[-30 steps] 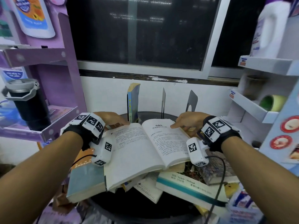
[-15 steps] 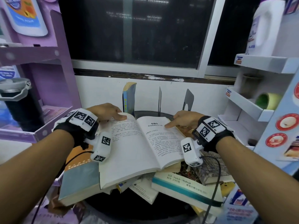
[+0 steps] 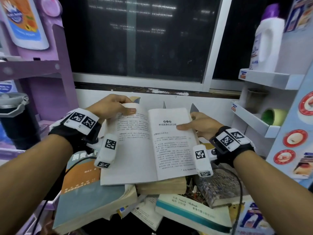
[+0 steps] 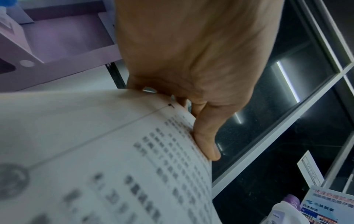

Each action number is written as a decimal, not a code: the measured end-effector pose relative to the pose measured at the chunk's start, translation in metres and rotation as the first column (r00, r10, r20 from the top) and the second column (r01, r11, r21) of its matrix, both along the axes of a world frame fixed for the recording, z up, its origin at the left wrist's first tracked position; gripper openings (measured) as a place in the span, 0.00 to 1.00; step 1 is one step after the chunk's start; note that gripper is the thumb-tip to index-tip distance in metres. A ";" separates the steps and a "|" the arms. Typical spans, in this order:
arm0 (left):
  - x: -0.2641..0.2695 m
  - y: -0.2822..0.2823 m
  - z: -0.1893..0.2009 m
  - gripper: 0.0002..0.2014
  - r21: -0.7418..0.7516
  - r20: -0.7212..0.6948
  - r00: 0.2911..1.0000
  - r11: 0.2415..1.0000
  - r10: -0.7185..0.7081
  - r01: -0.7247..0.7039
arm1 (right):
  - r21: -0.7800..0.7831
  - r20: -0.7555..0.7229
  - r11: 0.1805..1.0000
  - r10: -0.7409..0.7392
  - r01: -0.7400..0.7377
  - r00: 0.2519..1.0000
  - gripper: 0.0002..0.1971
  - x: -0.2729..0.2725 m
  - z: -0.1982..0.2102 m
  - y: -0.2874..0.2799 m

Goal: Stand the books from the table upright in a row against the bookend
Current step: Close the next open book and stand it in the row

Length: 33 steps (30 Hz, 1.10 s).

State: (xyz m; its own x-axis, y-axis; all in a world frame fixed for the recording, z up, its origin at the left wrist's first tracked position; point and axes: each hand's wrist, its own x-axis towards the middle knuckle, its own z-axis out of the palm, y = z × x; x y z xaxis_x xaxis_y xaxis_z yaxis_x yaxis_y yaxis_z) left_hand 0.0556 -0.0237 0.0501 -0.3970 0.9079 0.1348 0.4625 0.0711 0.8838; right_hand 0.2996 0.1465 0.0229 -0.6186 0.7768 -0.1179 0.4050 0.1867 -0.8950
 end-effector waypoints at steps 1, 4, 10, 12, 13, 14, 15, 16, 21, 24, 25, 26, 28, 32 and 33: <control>0.002 0.000 0.004 0.04 0.019 0.000 1.000 1.000 -0.001 0.001 | 0.018 -0.056 0.999 -0.033 0.034 0.998 0.23 0.001 0.003 0.000; 0.005 0.000 0.017 0.06 0.083 -0.045 0.999 0.996 0.030 -0.026 | 0.061 -0.199 0.994 -0.078 0.092 0.977 0.25 0.002 0.014 -0.002; 0.008 -0.003 0.029 0.07 0.152 -0.159 0.971 0.977 0.176 -0.152 | 0.213 -0.351 0.957 -0.111 0.195 0.930 0.23 -0.004 0.030 -0.012; 0.007 -0.004 0.026 0.09 0.198 -0.170 0.955 0.958 0.244 -0.210 | 0.248 -0.384 0.938 -0.133 0.241 0.914 0.22 -0.006 0.029 -0.014; 0.007 -0.005 0.024 0.10 0.226 -0.177 0.945 0.946 0.275 -0.233 | 0.265 -0.396 0.929 -0.139 0.258 0.907 0.22 -0.007 0.028 -0.016; 0.006 -0.006 0.021 0.11 0.253 -0.174 0.939 0.935 0.296 -0.248 | 0.283 -0.400 0.919 -0.149 0.276 0.904 0.21 -0.007 0.026 -0.016; 0.006 -0.008 0.019 0.12 0.282 -0.149 0.941 0.926 0.302 -0.253 | 0.297 -0.402 0.909 -0.159 0.293 0.902 0.21 -0.008 0.025 -0.017; 0.005 -0.011 0.015 0.14 0.311 -0.102 0.949 0.915 0.300 -0.256 | 0.301 -0.403 0.904 -0.167 0.303 0.900 0.21 -0.007 0.024 -0.018; -0.002 -0.026 -0.012 0.21 0.408 0.252 0.946 0.864 0.205 -0.296 | 0.312 -0.421 0.899 -0.159 0.308 0.893 0.21 -0.003 0.022 -0.023; 0.004 -0.029 -0.025 0.16 0.396 0.414 0.904 0.873 0.106 -0.284 | 0.321 -0.447 0.889 -0.161 0.326 0.880 0.21 -0.003 0.020 -0.032; 0.007 -0.028 -0.027 0.14 0.401 0.451 0.889 0.871 0.081 -0.283 | 0.323 -0.454 0.888 -0.158 0.327 0.877 0.20 -0.004 0.021 -0.034; 0.009 -0.028 -0.028 0.13 0.412 0.486 0.872 0.864 0.060 -0.289 | 0.330 -0.453 0.887 -0.151 0.322 0.879 0.20 -0.005 0.022 -0.038; 0.014 -0.026 -0.025 0.13 0.430 0.530 0.847 0.849 0.039 -0.307 | 0.353 -0.441 0.884 -0.132 0.307 0.888 0.19 -0.009 0.026 -0.045; 0.021 -0.019 -0.017 0.13 0.441 0.534 0.845 0.842 0.032 -0.310 | 0.404 -0.426 0.882 -0.055 0.244 0.903 0.18 -0.015 0.034 -0.057; 0.022 -0.018 -0.015 0.13 0.439 0.528 0.849 0.845 0.032 -0.305 | 0.410 -0.420 0.883 -0.040 0.228 0.907 0.18 -0.017 0.035 -0.058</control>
State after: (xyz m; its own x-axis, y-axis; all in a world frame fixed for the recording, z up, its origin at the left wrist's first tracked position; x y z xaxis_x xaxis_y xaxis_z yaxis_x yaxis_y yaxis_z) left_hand 0.0774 -0.0413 0.0353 -0.6725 0.6822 0.2869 -0.0110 -0.3968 0.9178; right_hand 0.2825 0.0884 0.0574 -0.4252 0.7658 0.4825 0.0924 0.5670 -0.8185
